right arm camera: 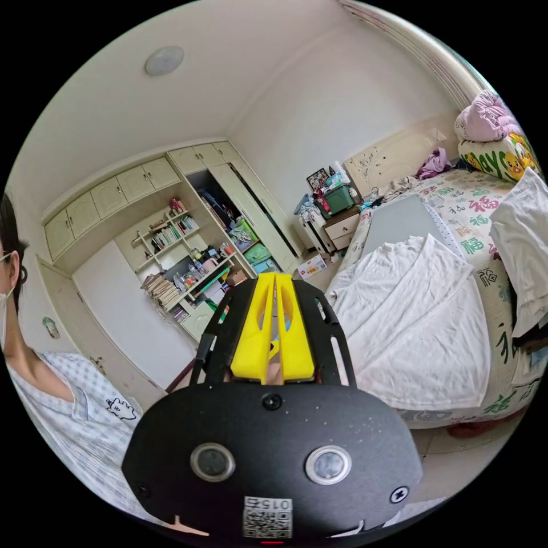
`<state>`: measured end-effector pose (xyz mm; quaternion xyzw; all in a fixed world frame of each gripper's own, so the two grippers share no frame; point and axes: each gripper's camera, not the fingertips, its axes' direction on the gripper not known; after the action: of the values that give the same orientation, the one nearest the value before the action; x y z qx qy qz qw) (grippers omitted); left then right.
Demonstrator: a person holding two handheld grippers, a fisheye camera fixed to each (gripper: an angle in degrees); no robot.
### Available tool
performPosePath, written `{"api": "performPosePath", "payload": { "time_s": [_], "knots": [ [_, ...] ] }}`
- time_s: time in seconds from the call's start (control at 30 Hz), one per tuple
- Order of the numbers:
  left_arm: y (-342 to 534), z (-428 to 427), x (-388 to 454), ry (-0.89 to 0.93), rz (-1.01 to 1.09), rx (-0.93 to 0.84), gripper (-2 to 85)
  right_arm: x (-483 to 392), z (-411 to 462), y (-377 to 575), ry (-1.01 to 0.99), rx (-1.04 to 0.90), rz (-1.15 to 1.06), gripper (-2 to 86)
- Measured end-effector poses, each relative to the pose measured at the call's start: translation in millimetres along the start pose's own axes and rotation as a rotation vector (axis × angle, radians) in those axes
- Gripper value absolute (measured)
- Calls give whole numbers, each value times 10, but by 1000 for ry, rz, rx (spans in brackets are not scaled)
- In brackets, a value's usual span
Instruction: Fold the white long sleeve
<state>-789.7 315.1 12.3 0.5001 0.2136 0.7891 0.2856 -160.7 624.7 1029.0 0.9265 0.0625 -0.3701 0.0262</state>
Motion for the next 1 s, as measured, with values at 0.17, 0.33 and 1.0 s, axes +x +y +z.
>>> {"api": "performPosePath", "payload": {
  "time_s": [0.17,0.33,1.0],
  "knots": [
    [-11,228,158,-78,-7,-39,-8,533,-82,63,23,-80,38,-5],
    [-46,472,441,-204,40,-81,-9,1063,-263,202,-5,-134,85,-4],
    [-852,1968,2094,-632,229,-452,77,2902,-963,1087,-39,-178,334,-4]
  ]
}}
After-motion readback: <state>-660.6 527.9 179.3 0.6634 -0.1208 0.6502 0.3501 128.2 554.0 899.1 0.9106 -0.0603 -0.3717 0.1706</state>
